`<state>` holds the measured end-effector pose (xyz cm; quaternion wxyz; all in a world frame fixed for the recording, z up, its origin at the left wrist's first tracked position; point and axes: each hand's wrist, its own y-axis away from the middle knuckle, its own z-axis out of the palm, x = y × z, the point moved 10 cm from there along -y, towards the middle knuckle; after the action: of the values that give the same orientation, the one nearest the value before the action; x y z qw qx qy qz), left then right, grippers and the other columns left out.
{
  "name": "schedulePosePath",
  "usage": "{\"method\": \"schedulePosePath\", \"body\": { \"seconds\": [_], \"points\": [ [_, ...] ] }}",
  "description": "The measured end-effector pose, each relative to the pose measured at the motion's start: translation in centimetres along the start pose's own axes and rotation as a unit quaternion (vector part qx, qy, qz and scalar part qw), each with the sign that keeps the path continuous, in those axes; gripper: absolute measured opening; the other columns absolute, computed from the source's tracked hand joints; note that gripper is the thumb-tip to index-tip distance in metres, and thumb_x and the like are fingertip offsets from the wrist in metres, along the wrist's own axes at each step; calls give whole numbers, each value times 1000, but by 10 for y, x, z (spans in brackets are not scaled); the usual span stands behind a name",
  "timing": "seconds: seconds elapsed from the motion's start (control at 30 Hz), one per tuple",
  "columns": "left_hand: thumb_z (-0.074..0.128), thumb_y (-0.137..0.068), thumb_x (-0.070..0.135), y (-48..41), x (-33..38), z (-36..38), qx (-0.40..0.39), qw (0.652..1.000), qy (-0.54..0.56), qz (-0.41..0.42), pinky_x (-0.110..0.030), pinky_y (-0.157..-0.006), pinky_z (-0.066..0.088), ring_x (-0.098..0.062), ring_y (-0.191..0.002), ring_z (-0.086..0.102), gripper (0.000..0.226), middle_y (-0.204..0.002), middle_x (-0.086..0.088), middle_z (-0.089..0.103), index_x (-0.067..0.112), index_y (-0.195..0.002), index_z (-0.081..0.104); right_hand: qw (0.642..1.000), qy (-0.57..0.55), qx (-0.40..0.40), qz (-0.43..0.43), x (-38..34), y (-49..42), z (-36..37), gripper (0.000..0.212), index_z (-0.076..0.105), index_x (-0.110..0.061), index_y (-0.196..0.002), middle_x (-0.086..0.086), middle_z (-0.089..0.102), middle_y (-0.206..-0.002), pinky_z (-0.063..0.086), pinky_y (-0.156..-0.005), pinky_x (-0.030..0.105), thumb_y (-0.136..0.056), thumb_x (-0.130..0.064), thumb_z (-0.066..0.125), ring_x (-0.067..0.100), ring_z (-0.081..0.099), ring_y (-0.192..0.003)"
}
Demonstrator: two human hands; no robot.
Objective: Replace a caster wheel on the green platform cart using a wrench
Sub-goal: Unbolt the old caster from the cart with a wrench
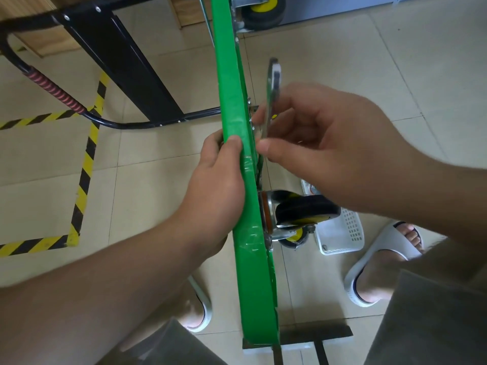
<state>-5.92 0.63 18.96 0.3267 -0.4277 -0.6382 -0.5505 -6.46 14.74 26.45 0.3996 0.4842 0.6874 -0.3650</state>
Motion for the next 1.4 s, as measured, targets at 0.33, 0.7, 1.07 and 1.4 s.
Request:
{"method": "schedulePosePath", "body": {
  "seconds": [0.33,0.7,1.07,1.4],
  "points": [
    [42,-108,36,1,1,2,-35,999,-18,7,-18,-50,47,-5,-60,57,23,-77,6,62,27,-119,60,947,226,-62,-219,-31,41,27,18,72,-16,-108,-2,66,-98,44,-73,16,-92,-18,64,11,57,-86],
    [41,-107,42,1,-1,2,-14,1000,-4,-13,-38,-73,61,-28,-86,70,28,-92,-5,71,35,-126,61,995,37,35,-86,-24,-5,-16,24,65,-14,-116,-4,74,-96,62,-80,33,-94,-20,71,11,74,-88],
    [39,-107,44,0,-4,3,-14,999,-13,-27,-37,-65,54,-19,-72,61,27,-81,1,63,42,-124,60,959,-175,50,220,72,-49,-13,20,65,0,-115,16,72,-90,65,-75,38,-100,-13,64,28,78,-76],
    [38,-107,46,0,-5,4,-19,999,-16,-36,-40,-69,53,-23,-77,60,26,-89,-5,62,45,-125,58,917,-217,0,336,109,-40,18,27,61,8,-116,28,72,-102,65,-74,36,-100,-13,64,34,78,-82]
  ]
}}
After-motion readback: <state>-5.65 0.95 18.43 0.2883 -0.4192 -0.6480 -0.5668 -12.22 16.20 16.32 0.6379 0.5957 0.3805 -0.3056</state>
